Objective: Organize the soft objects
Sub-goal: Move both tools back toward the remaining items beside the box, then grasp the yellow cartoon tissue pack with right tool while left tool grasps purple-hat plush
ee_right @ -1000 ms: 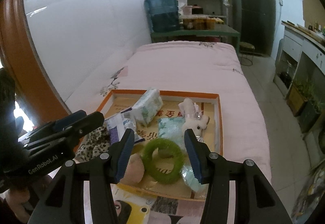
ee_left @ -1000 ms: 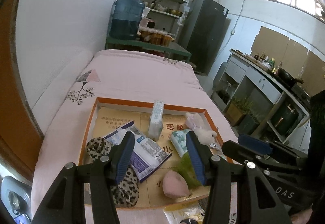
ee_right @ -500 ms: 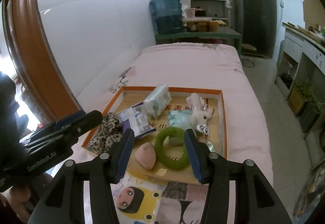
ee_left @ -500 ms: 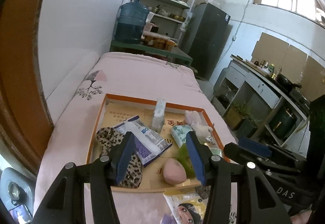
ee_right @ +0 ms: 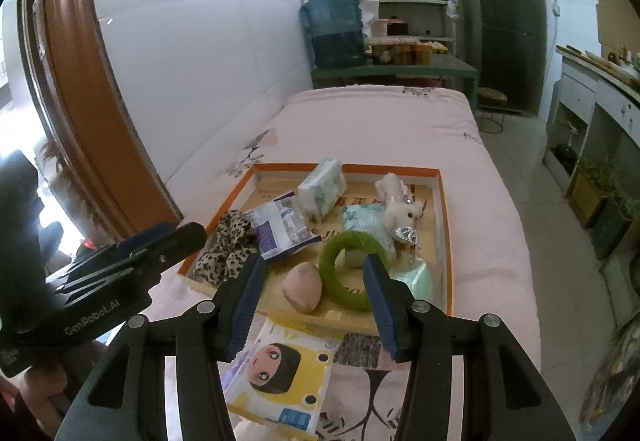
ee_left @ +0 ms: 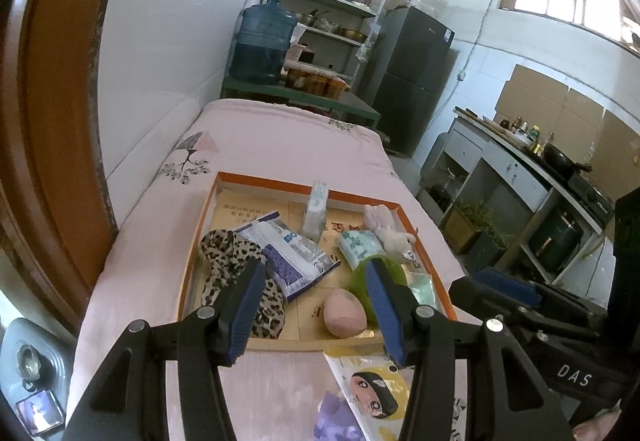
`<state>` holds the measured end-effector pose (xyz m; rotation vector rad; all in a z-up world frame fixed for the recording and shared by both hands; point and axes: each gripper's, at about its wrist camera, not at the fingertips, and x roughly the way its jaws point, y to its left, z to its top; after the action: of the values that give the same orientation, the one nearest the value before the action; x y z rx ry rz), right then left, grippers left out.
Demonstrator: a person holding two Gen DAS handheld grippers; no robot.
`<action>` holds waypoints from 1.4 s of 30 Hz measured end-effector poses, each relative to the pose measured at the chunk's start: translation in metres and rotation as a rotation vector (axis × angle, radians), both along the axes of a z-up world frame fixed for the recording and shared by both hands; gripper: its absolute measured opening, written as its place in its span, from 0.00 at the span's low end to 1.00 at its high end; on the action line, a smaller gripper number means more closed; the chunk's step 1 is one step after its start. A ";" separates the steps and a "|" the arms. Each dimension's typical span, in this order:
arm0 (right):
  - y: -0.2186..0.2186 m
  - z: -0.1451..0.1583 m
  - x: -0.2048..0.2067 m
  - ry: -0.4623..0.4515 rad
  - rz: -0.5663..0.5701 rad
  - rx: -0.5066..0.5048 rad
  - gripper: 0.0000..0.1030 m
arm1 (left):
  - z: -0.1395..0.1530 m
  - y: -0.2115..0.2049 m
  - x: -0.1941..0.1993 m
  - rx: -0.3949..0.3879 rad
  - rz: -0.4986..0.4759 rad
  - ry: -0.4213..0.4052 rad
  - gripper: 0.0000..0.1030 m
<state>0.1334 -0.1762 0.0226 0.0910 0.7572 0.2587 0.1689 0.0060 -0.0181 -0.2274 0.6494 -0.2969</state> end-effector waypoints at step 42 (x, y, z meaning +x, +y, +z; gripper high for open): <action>0.046 -0.053 -0.067 0.067 0.181 -0.179 0.65 | -0.021 0.034 -0.068 -0.051 0.033 0.038 0.51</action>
<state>0.0663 -0.1305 -0.0307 -0.1397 0.8535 0.3600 0.1009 0.0400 -0.0393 -0.2926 0.6757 -0.2786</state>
